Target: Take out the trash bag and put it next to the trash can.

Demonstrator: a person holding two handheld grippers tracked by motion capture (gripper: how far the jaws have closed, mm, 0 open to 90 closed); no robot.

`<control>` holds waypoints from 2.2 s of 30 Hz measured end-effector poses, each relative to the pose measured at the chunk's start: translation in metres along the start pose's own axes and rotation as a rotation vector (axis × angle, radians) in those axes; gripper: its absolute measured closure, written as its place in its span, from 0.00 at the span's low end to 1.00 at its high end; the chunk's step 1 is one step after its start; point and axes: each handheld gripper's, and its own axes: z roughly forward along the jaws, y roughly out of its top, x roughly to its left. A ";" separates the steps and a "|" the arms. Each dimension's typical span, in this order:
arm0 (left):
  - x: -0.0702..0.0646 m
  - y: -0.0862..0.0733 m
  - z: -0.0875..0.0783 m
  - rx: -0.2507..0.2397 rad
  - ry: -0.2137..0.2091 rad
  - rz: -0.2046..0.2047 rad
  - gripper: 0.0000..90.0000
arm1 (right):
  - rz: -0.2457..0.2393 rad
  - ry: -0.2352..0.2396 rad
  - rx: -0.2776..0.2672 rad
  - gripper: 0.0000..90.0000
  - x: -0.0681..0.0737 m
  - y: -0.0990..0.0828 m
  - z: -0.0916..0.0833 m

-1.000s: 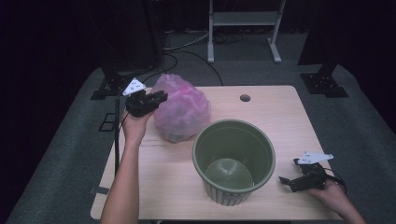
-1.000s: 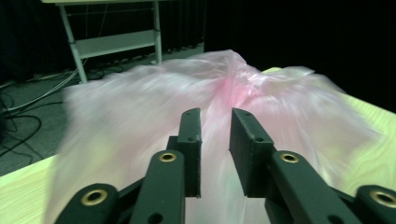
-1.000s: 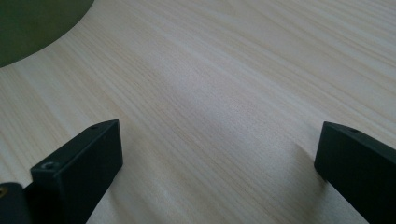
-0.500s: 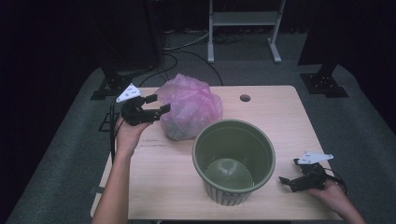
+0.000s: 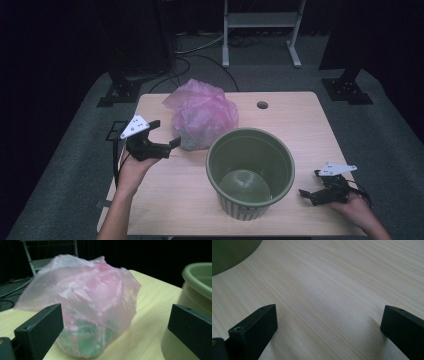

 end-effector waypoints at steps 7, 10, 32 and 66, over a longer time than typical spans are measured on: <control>-0.014 -0.016 -0.009 0.030 -0.032 0.008 0.00 | 0.000 0.000 0.000 0.00 0.000 0.000 0.000; -0.020 -0.020 -0.011 0.046 -0.040 0.017 0.00 | 0.000 0.000 0.000 0.00 0.000 0.000 0.000; -0.045 -0.056 -0.016 0.211 -0.085 0.058 0.00 | 0.000 0.000 -0.001 0.00 0.000 0.000 0.000; -0.055 -0.109 0.036 0.457 -0.161 0.087 0.00 | 0.000 0.000 0.000 0.00 0.000 0.000 0.000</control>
